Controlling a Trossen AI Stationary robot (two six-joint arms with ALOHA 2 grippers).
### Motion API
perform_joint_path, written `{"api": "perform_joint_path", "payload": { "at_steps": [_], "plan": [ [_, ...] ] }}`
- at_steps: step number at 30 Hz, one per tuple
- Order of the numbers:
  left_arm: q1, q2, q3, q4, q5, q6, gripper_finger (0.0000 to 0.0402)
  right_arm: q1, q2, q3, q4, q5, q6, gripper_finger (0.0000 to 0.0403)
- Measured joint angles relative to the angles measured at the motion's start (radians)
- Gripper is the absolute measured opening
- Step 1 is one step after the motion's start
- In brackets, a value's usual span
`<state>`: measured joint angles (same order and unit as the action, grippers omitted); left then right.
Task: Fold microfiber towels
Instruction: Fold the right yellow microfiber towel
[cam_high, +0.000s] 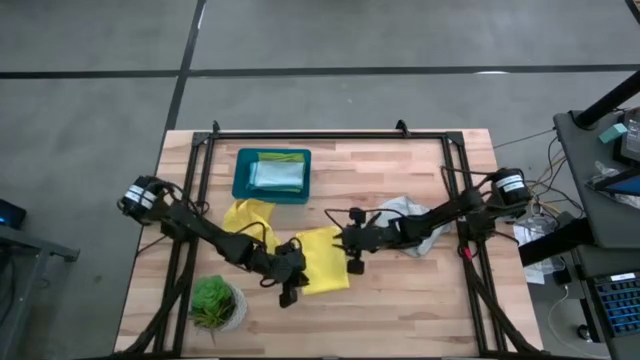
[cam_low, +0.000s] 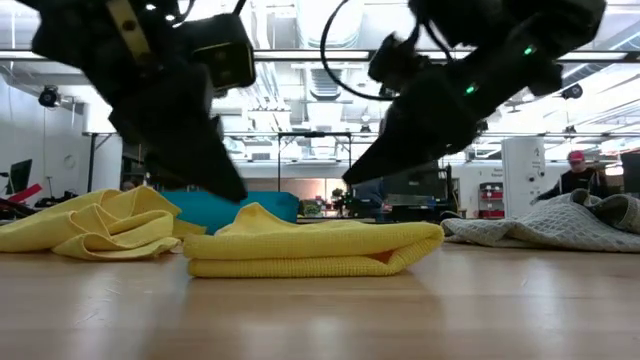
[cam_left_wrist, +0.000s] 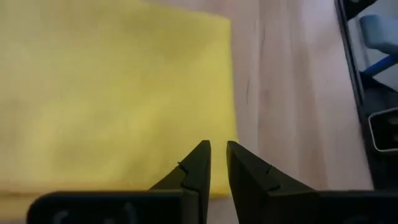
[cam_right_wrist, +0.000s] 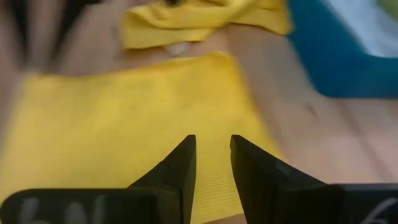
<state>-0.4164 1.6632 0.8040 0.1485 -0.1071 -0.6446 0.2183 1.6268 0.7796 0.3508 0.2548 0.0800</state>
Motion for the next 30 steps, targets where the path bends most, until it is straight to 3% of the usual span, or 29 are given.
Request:
{"api": "perform_joint_path", "payload": {
  "at_steps": [9,16,25,30],
  "plan": [
    [0.123,-0.007,-0.012,-0.084,-0.222,0.187,0.0038,0.088,0.058,-0.036,0.063,-0.316,0.004,0.0091],
    [0.160,0.031,-0.020,-0.116,-0.239,0.180,0.0038,0.104,0.127,-0.038,0.079,-0.386,0.089,0.0091],
    [0.157,-0.025,-0.014,-0.151,-0.203,0.171,0.0038,0.105,0.068,-0.037,0.082,-0.384,0.093,0.0091],
    [0.119,-0.088,-0.004,-0.147,-0.163,0.177,0.0038,0.104,0.016,-0.041,0.049,-0.257,0.020,0.0091]
  ]
}}
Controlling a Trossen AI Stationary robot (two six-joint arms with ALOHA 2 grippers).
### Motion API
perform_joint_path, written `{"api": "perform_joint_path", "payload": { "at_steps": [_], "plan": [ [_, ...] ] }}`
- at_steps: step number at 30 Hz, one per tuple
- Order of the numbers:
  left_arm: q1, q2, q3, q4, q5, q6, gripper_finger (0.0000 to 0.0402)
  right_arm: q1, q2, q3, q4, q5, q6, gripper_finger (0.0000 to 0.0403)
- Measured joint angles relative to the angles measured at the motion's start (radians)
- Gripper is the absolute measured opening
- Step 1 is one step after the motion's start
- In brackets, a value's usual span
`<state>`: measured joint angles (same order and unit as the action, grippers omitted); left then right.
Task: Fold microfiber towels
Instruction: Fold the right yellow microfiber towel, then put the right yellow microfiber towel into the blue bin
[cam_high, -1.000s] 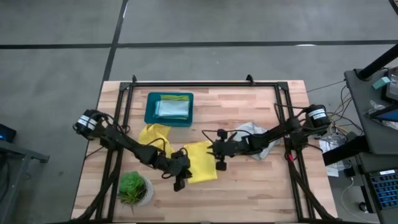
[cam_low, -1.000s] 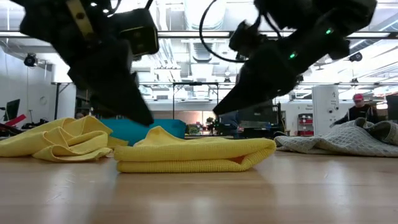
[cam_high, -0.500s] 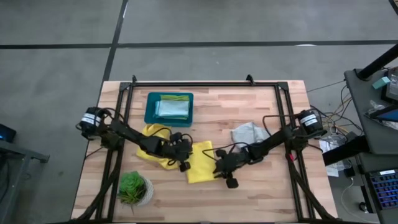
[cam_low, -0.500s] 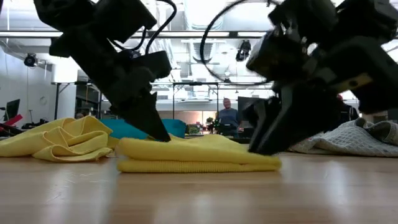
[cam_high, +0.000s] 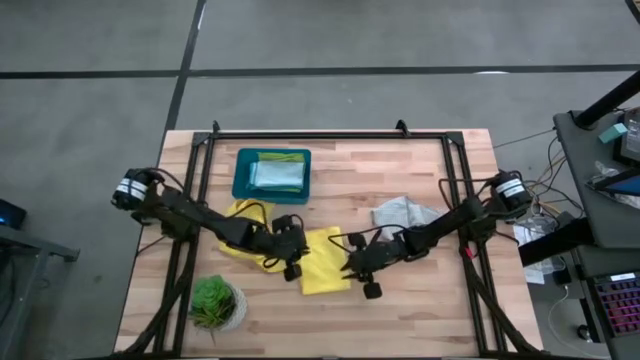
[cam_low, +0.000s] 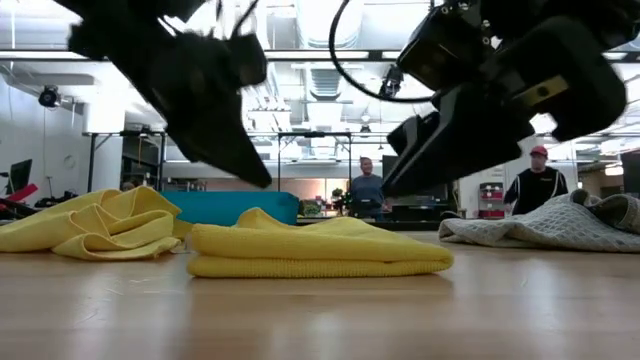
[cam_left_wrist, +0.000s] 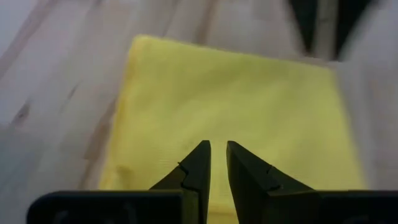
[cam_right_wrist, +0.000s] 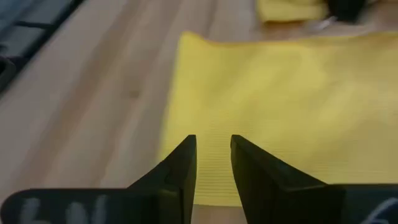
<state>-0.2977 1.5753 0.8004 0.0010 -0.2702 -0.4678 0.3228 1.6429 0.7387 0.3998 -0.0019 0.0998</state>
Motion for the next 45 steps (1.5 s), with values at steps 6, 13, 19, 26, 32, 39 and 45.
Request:
{"api": "perform_joint_path", "payload": {
  "at_steps": [6,13,19,26,32,39,45],
  "plan": [
    [-0.103,0.031,0.004,0.120,0.003,-0.018,0.0037,-0.033,0.009,-0.002,0.050,0.143,-0.084,0.0091],
    [-0.181,0.126,0.028,0.138,0.000,-0.122,0.0037,-0.118,0.065,-0.006,0.183,0.188,-0.097,0.0091],
    [-0.199,0.192,0.025,0.138,0.028,-0.179,0.0037,-0.184,0.113,-0.007,0.212,0.190,-0.022,0.0091],
    [-0.197,0.199,0.025,0.134,0.056,-0.181,0.0037,-0.217,0.147,-0.009,0.205,0.190,0.001,0.0091],
    [-0.195,0.126,0.026,0.062,0.058,-0.172,0.0037,-0.211,0.049,-0.008,0.141,0.186,0.000,0.0091],
    [-0.185,0.058,0.019,0.038,-0.017,-0.281,0.0037,-0.201,-0.098,-0.007,-0.067,0.136,0.231,0.0091],
    [-0.134,0.055,0.003,0.033,-0.047,-0.424,0.0061,-0.172,-0.151,-0.008,-0.191,-0.023,0.448,0.0115]
  ]
}}
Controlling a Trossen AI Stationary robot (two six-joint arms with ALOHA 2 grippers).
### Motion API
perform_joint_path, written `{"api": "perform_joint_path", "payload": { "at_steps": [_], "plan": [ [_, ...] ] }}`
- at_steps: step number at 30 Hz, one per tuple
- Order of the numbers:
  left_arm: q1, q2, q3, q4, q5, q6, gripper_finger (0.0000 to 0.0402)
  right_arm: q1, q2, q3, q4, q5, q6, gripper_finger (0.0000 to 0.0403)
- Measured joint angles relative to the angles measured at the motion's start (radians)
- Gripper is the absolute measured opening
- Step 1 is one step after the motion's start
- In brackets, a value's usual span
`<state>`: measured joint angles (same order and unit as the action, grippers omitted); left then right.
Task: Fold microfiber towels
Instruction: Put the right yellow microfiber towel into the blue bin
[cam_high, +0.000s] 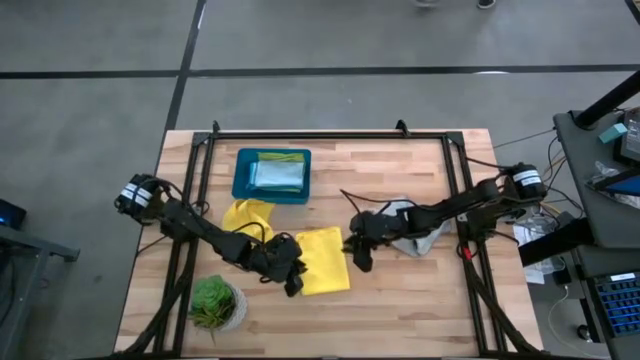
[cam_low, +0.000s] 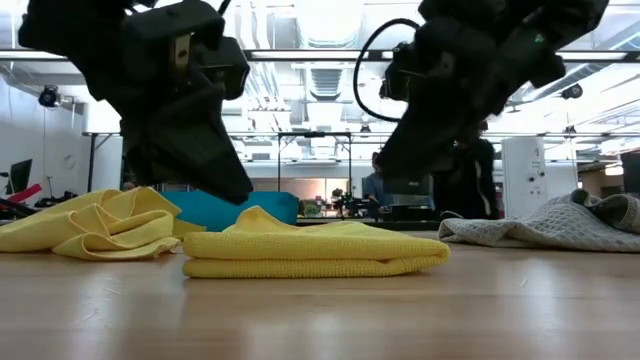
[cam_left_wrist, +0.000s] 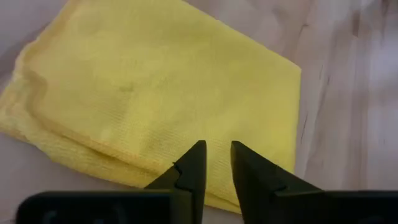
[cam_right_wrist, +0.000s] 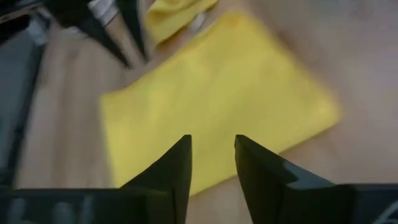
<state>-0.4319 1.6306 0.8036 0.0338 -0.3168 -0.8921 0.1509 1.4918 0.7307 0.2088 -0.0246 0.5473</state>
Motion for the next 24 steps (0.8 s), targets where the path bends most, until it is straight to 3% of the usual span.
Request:
{"api": "perform_joint_path", "payload": {
  "at_steps": [5,12,21,24],
  "plan": [
    [0.060,-0.001,-0.006,0.000,0.004,-0.001,0.0125,0.032,0.000,0.000,-0.020,-0.036,0.085,0.0159],
    [0.177,0.000,-0.004,-0.056,-0.002,-0.046,0.0223,0.035,0.000,0.000,-0.027,-0.028,0.035,0.0204],
    [0.212,-0.023,0.049,-0.177,0.016,0.002,0.0235,0.034,0.000,0.000,-0.029,-0.028,0.010,0.0215],
    [0.212,-0.048,0.085,-0.325,0.022,-0.004,0.0235,0.034,0.000,-0.001,-0.026,-0.027,0.006,0.0215]
  ]
}}
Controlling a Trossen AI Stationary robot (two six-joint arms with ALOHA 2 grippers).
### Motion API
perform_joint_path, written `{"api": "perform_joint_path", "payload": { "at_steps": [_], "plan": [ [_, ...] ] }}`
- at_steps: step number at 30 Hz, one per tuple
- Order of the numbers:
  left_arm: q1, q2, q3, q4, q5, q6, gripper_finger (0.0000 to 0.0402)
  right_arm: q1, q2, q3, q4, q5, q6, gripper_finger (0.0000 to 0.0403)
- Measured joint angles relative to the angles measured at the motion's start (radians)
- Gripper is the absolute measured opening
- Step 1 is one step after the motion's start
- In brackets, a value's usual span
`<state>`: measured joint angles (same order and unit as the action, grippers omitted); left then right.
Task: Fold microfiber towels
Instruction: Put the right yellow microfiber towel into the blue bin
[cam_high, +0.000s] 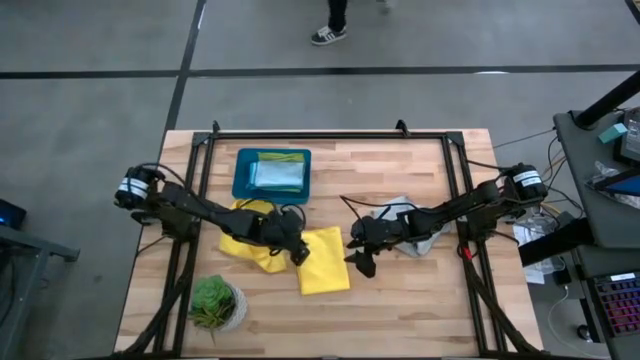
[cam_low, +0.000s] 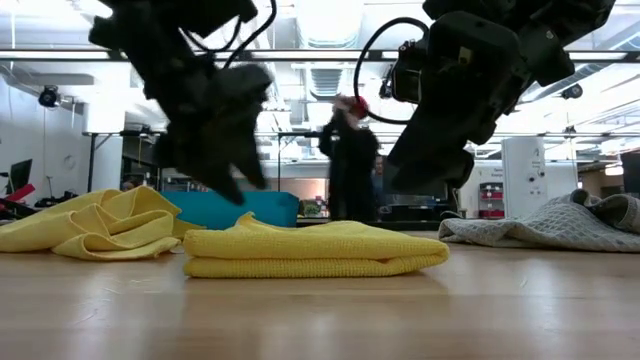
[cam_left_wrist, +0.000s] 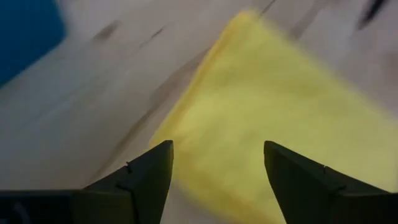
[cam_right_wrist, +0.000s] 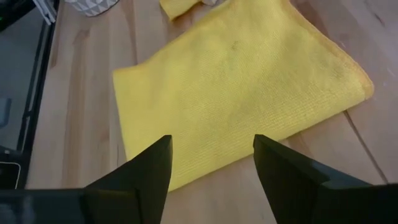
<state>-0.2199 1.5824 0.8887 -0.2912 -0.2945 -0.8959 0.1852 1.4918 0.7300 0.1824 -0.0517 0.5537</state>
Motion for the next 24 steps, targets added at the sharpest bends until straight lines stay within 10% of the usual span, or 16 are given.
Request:
{"api": "perform_joint_path", "payload": {
  "at_steps": [15,24],
  "plan": [
    [0.000,0.088,-0.028,0.032,0.009,-0.094,0.0229,0.000,0.000,-0.006,0.001,0.053,-0.042,0.0215],
    [-0.003,0.147,-0.001,0.087,0.047,-0.084,0.0160,0.000,0.000,-0.022,0.002,0.054,-0.001,0.0215]
  ]
}}
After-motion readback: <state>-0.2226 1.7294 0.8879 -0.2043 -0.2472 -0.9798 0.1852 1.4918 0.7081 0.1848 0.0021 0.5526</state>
